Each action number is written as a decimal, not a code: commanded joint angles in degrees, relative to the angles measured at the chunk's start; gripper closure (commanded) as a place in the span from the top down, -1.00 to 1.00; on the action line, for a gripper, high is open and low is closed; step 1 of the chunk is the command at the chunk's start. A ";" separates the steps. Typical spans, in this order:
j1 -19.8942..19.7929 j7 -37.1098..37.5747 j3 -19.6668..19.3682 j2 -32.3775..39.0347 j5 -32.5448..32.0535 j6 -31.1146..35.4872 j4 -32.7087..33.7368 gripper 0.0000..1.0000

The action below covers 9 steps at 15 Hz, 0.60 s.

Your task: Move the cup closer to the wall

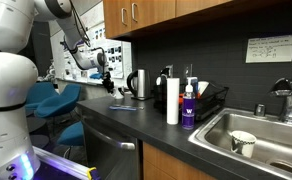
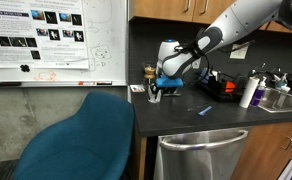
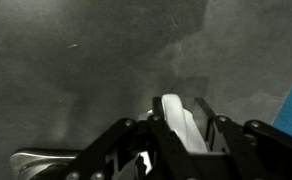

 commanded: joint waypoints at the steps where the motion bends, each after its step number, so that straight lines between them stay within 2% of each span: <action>1: 1.22 0.98 -1.18 -1.10 -0.02 -1.74 -0.27 0.37; 5: 0.61 -0.57 -0.12 -4.55 1.70 -4.08 -3.53 0.92; 7: 0.22 -1.93 0.76 -6.87 2.87 -5.43 -5.86 1.00; 9: -0.09 -3.79 1.86 -9.15 4.43 -7.39 -8.27 1.00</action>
